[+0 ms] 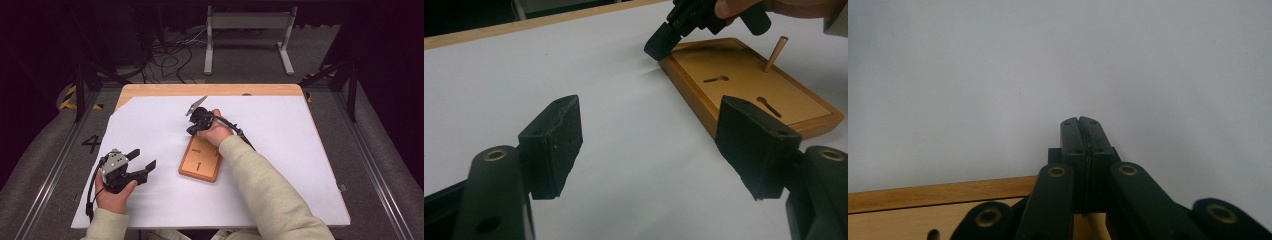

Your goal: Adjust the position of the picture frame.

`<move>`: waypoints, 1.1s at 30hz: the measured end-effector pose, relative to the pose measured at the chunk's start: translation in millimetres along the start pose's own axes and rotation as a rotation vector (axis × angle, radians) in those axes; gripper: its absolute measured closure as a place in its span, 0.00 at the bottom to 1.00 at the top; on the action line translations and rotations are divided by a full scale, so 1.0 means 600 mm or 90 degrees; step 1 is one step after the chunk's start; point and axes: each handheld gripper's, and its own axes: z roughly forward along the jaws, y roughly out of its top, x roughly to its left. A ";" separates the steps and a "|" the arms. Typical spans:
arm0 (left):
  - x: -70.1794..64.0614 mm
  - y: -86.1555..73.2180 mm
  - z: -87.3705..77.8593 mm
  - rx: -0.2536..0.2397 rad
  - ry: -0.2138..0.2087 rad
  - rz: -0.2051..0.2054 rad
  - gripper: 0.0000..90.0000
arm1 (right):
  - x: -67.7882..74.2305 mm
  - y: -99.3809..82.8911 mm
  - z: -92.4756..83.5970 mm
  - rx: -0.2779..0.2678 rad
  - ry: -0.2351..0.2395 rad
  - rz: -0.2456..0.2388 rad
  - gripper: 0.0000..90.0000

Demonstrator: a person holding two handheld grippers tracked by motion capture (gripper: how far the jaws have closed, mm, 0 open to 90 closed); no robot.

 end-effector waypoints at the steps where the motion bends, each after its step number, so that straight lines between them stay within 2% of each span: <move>1: 0.000 0.000 0.000 0.000 -0.001 0.000 0.30 | 0.001 0.000 0.000 0.000 0.000 0.001 1.00; 3: 0.000 0.000 0.001 0.002 -0.002 0.000 0.30 | 0.000 -0.002 -0.004 -0.003 0.006 0.007 1.00; 13: -0.002 -0.001 0.004 0.006 -0.003 0.003 0.30 | -0.006 -0.026 -0.034 0.044 -0.005 0.031 1.00; 17: -0.002 -0.001 0.007 0.012 -0.007 0.004 0.30 | -0.002 -0.048 -0.056 0.062 -0.012 0.027 1.00; 24: -0.005 0.001 0.010 0.022 -0.018 0.001 0.30 | 0.008 -0.093 -0.091 0.056 -0.005 0.049 1.00; 28: -0.009 0.002 0.014 0.030 -0.034 0.007 0.36 | 0.018 -0.113 -0.108 0.061 -0.005 0.053 1.00; 33: -0.023 0.008 0.018 0.042 -0.066 0.035 0.45 | 0.028 -0.129 -0.121 0.061 -0.002 0.059 1.00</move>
